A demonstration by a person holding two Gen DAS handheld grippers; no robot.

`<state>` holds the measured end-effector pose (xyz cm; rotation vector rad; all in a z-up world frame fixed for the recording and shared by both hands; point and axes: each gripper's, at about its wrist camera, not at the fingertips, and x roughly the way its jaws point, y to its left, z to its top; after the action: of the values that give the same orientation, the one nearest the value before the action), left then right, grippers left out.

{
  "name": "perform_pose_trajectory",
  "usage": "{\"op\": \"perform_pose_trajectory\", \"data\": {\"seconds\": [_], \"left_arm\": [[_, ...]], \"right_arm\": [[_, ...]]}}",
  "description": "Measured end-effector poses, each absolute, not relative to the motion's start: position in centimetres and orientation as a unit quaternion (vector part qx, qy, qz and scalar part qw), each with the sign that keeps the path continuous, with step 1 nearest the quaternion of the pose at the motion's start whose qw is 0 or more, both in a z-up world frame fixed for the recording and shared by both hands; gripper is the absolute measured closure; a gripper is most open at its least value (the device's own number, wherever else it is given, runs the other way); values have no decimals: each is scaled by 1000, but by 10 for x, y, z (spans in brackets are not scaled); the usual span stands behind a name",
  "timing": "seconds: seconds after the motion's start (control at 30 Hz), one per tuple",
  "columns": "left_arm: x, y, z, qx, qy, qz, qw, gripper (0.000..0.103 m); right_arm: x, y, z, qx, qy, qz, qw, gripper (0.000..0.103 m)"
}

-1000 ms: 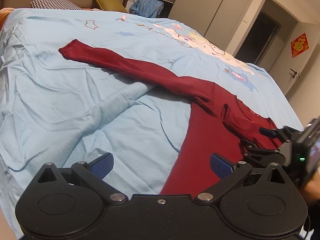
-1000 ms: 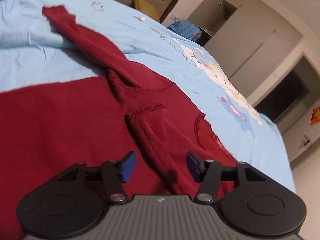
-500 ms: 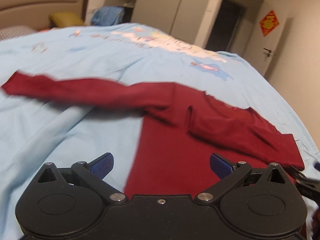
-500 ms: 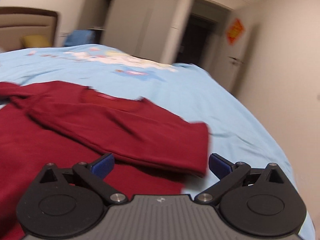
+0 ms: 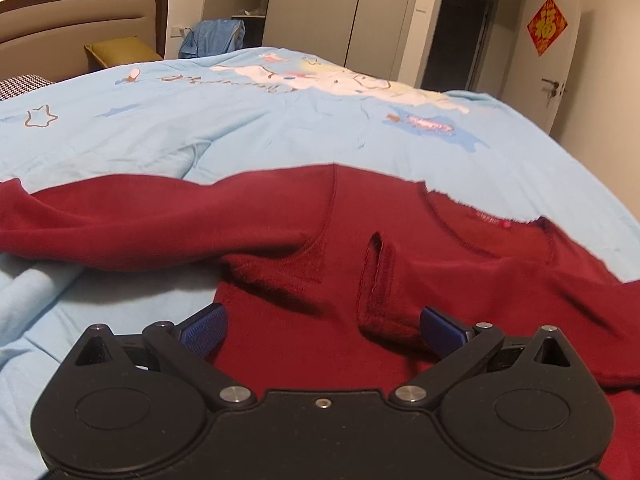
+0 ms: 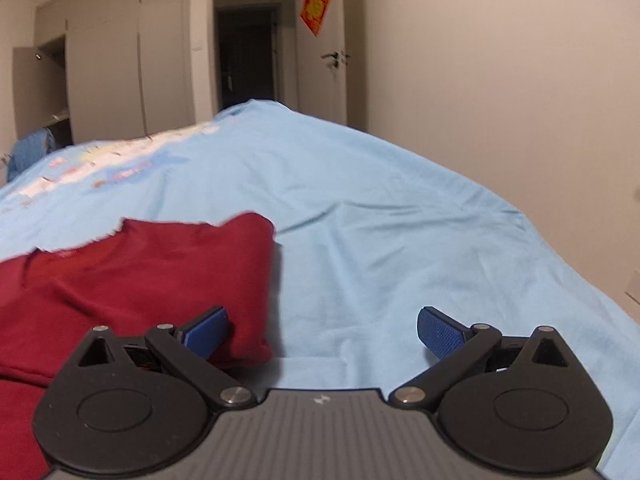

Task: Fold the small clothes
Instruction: 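Release the sleeve with the right gripper while the left gripper grasps the other sleeve cuff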

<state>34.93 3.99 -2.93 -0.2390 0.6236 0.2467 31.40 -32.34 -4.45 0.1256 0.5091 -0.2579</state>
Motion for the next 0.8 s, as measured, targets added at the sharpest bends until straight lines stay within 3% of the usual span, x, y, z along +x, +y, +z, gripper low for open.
{"op": "perform_pose_trajectory", "data": {"seconds": [0.2,0.5,0.8], "left_arm": [[344,24,-46,-41,304,118,945,1],[327,33,-33,-41,308,96,946,1],[256,120,-7,-61,293,167,940,1]], "right_arm": [[313,-321,-64,49,261,-135,955,0],[312,-324,-65,55,259,-128,956,0],[271,-316,-41,60,240,-87,965,0]]}}
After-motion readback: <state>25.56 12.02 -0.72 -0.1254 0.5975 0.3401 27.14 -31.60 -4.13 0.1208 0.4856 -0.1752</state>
